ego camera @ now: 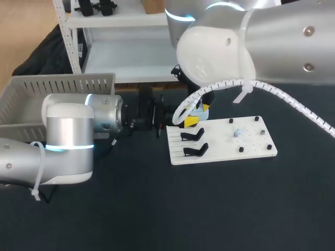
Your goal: Pick up each earbud case from the left stands, insert the matching earbuds, close the lid, and place the case in the box.
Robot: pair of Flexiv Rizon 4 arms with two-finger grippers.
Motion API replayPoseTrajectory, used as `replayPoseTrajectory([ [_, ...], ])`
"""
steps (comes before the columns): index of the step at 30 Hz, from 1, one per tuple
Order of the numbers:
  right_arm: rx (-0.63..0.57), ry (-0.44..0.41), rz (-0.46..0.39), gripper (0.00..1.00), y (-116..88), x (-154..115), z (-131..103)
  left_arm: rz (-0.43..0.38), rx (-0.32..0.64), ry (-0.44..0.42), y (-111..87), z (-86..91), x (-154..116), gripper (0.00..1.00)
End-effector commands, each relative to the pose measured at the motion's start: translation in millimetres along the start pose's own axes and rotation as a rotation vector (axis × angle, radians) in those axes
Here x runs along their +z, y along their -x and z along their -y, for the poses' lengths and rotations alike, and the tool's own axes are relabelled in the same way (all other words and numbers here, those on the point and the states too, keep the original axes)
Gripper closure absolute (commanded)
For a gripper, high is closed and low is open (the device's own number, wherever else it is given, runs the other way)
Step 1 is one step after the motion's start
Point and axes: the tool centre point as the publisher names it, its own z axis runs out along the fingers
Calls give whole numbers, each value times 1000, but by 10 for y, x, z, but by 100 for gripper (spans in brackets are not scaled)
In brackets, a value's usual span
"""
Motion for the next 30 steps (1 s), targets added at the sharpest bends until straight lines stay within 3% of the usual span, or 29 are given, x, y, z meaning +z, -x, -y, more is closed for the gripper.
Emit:
replayPoseTrajectory([
  [1,1,-9,-4,100,7,13,-40,1,2,5,0,19,1,100],
  [2,3,-10,-4,93,7,13,-40,1,2,5,0,19,1,100],
  [4,5,-11,-4,70,6,1,-27,1,2,5,0,19,1,100],
  [6,10,-10,-1,62,-1,-30,-3,1,2,5,0,19,1,100],
  [15,70,74,27,65,-71,-314,342,1,2,5,0,19,1,100],
  [20,94,133,68,66,74,-336,650,1,2,5,0,19,1,100],
  [30,-92,264,146,62,278,-151,1147,1,2,5,0,19,1,100],
])
